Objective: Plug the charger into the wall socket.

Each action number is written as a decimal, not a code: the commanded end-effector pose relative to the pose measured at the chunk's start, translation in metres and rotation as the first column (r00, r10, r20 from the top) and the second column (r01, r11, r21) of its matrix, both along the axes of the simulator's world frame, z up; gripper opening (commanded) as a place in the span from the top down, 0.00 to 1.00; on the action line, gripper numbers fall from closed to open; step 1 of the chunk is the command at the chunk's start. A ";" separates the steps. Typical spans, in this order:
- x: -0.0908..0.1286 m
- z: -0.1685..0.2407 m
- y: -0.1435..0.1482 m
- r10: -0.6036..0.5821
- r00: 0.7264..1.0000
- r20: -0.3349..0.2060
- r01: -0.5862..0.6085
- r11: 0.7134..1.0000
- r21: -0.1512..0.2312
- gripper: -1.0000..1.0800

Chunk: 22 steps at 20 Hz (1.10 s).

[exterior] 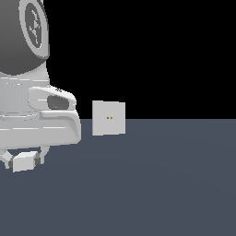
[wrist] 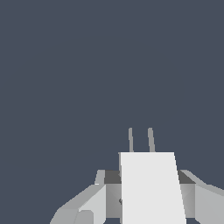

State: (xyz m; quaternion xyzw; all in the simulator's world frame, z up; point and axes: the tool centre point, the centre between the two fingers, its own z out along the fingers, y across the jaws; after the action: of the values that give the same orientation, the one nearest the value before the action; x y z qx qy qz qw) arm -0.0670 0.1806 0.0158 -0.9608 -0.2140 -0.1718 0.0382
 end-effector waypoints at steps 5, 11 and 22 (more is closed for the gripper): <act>0.008 0.011 -0.025 -0.007 1.000 0.002 0.007 1.000 -0.001 1.00; 0.019 0.028 -0.061 -0.017 1.000 0.003 0.017 1.000 -0.002 1.00; 0.041 0.062 -0.134 -0.037 0.999 0.003 0.037 0.999 -0.002 1.00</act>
State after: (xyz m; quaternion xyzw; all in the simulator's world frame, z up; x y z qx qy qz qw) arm -0.0288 0.0555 0.0734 -0.9643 -0.1971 -0.1737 0.0337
